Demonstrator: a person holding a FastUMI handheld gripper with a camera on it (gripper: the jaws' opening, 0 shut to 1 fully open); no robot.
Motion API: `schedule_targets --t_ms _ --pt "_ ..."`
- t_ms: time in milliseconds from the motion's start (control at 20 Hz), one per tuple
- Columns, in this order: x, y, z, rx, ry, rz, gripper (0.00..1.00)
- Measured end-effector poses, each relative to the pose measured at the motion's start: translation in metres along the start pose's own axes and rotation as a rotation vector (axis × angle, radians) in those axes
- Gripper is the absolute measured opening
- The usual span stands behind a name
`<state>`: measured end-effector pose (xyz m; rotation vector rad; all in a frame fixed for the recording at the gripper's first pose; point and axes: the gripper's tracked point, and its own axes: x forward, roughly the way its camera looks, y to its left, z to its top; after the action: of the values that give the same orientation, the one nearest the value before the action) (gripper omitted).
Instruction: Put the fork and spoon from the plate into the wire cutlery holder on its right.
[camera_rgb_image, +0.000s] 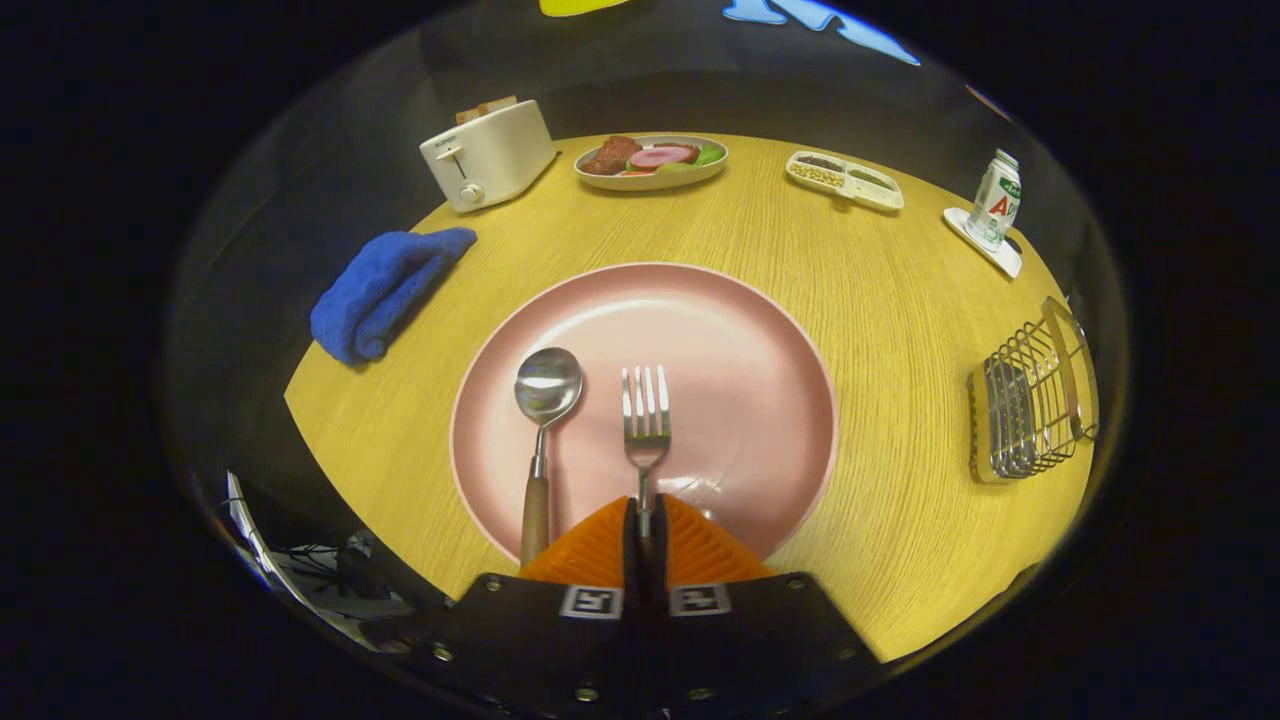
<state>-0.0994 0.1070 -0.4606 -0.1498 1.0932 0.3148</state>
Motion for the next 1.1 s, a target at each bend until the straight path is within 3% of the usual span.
schedule_targets --t_ms 50,650,1100 --pt "-0.003 0.002 0.001 0.017 0.005 0.014 0.02" --pt "-0.022 -0.012 0.046 0.086 -0.098 0.01 0.02" --pt "-0.067 -0.072 0.094 0.183 -0.235 -0.085 0.02"
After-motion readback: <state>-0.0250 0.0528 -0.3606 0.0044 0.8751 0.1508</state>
